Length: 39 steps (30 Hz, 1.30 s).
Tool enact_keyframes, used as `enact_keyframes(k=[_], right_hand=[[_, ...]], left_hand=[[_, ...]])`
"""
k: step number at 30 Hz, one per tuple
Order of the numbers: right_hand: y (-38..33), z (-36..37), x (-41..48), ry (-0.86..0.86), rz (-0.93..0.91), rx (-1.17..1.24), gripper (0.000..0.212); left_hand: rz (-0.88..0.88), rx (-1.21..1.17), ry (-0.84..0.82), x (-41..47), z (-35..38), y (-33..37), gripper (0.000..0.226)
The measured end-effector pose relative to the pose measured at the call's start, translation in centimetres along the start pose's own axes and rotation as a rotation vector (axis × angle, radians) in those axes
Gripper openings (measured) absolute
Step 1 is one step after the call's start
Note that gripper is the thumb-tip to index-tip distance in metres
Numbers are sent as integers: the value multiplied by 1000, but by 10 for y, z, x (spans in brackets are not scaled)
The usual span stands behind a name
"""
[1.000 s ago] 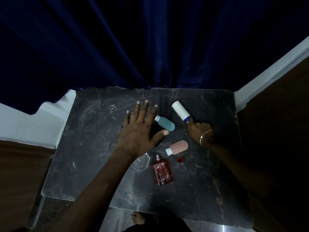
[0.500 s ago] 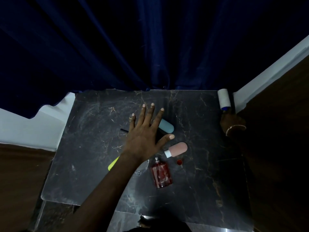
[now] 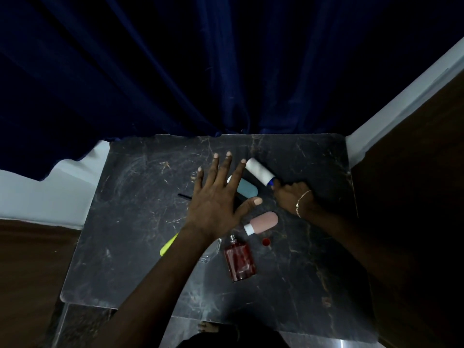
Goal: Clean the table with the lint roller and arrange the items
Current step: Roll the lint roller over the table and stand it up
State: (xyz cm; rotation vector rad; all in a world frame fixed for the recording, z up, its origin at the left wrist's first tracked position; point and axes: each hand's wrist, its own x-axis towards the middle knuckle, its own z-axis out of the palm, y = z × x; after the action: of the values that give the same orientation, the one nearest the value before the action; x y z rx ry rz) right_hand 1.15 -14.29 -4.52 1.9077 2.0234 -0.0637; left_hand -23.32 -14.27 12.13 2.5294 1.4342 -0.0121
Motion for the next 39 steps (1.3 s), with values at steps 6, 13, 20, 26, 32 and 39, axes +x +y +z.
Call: enact_keyframes(k=[6,13,20,26,32,39], right_hand=[[36,-5,8,71,392,232,34],[83,11,-17,164,806,442,39],[83,50,8,188,761,323,42],[36,2,14,107,351,203,32],[1,10,14,111,-176,-84,44],[11,1,15,126,26,-39,37]], left_hand=[[-13,-29,-9,-4,-3,-1,91],[-50,-41,-12,-6,-5,-4,92],[-52,-57,-18,-4,-4,-1,92],[-72,-35,-13,-12,-2,-5,90],[-71,-58,-18,-15,3,2,91],[-48,-57,-24,-17,9,7,91]])
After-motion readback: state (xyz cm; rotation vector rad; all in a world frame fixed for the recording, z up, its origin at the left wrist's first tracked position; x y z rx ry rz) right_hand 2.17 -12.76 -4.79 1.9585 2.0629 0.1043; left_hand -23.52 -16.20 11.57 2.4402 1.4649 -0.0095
